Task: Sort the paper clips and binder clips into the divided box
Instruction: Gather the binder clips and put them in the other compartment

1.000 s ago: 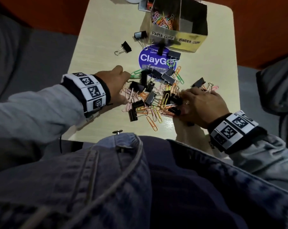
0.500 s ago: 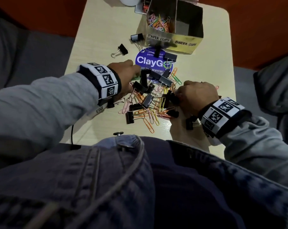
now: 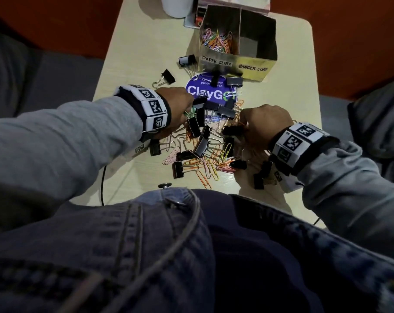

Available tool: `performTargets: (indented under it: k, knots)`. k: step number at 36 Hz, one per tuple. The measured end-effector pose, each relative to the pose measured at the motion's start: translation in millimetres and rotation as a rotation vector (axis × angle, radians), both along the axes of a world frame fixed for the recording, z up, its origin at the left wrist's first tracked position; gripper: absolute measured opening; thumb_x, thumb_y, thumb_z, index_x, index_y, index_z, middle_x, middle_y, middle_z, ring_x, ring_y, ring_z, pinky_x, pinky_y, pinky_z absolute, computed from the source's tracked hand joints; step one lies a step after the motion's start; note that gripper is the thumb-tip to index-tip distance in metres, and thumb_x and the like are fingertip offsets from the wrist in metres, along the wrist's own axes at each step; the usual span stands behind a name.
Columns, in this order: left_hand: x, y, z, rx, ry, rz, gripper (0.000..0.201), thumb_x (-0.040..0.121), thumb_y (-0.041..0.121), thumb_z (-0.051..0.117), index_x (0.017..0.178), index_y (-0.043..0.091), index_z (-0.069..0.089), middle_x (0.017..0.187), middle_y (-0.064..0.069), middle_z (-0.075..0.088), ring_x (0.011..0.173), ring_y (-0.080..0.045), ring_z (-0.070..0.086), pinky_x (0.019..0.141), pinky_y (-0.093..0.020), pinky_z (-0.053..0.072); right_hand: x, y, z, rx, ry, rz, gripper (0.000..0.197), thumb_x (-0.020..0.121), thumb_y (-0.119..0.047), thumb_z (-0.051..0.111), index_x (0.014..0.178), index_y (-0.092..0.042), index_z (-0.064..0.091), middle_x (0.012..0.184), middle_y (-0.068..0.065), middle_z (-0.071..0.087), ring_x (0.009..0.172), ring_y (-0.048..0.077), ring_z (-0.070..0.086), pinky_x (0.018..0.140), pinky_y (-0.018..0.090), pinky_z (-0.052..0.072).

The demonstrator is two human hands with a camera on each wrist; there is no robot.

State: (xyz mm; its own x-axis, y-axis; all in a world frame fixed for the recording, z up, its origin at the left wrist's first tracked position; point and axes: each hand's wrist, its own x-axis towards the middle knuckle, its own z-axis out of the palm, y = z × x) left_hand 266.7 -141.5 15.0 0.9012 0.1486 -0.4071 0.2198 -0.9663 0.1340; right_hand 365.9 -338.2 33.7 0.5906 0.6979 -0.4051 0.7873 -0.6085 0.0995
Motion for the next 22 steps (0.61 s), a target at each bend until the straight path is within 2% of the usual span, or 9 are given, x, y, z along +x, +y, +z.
performTargets:
  k: [5,8,12,15,17,18,20,22]
  knots:
    - [0.3,1.7,1.4,0.008,0.023,-0.008,0.016,0.087,0.023,0.059,0.089,0.015,0.045,0.090,-0.007,0.050,0.079,-0.025,0.049,0.067,-0.031,0.038,10.3,-1.9,4.2,0.150,0.121,-0.166,0.014,0.079,-0.027,0.066,0.093,-0.028,0.065,0.094,0.006,0.070,0.085,0.030,0.060,0.066,0.028,0.038]
    - [-0.3,1.6,2.4,0.004,0.018,-0.008,0.016,0.087,0.023,0.059,0.087,0.016,0.044,0.085,-0.003,0.050,0.077,-0.023,0.048,0.066,-0.030,0.035,15.5,-5.0,14.4,0.231,0.176,-0.199,0.013,0.079,-0.020,0.066,0.091,-0.025,0.067,0.086,0.004,0.070,0.081,0.026,0.061,0.063,0.027,0.038]
    - [0.1,2.5,2.8,-0.034,-0.008,-0.006,0.008,0.086,0.016,0.056,0.081,0.017,0.050,0.082,-0.003,0.055,0.075,-0.023,0.049,0.064,-0.029,0.033,22.0,-7.8,31.0,0.354,0.307,-0.272,0.009,0.080,-0.015,0.070,0.088,-0.017,0.067,0.067,-0.002,0.068,0.060,0.015,0.063,0.057,0.024,0.043]
    - [0.9,5.8,1.7,-0.049,0.003,-0.023,0.005,0.087,0.019,0.057,0.088,0.019,0.052,0.087,-0.003,0.057,0.079,-0.024,0.051,0.066,-0.030,0.037,27.5,-7.4,40.5,0.420,0.370,-0.286,0.010,0.080,-0.010,0.072,0.086,-0.014,0.065,0.062,-0.005,0.062,0.051,0.006,0.059,0.052,0.023,0.043]
    - [1.7,6.8,1.2,-0.045,0.016,-0.022,0.012,0.087,0.022,0.058,0.099,0.019,0.054,0.090,-0.005,0.059,0.081,-0.025,0.053,0.068,-0.031,0.041,31.5,-5.1,46.0,0.457,0.420,-0.316,0.016,0.081,-0.007,0.072,0.078,-0.018,0.061,0.061,-0.002,0.059,0.044,0.002,0.060,0.050,0.026,0.046]
    - [2.1,7.1,1.2,-0.044,0.024,-0.021,0.015,0.088,0.023,0.059,0.102,0.019,0.055,0.092,-0.005,0.060,0.081,-0.025,0.053,0.068,-0.031,0.041,33.6,-3.6,48.5,0.473,0.448,-0.325,0.019,0.081,-0.006,0.072,0.075,-0.019,0.060,0.062,0.001,0.060,0.045,0.003,0.063,0.052,0.031,0.051]
    - [2.7,7.3,1.2,-0.045,0.035,-0.017,0.020,0.089,0.024,0.059,0.108,0.019,0.056,0.096,-0.007,0.062,0.083,-0.025,0.054,0.069,-0.030,0.042,36.4,0.8,55.5,0.492,0.481,-0.319,0.018,0.081,-0.006,0.072,0.075,-0.018,0.061,0.068,0.010,0.066,0.053,0.011,0.069,0.064,0.041,0.058]
    - [2.9,8.1,1.1,-0.054,0.036,-0.006,0.021,0.089,0.023,0.058,0.109,0.018,0.056,0.095,-0.007,0.062,0.081,-0.024,0.052,0.069,-0.030,0.041,38.7,5.7,62.5,0.509,0.508,-0.315,0.009,0.082,-0.006,0.071,0.081,-0.011,0.064,0.076,0.017,0.070,0.060,0.018,0.071,0.070,0.041,0.057]
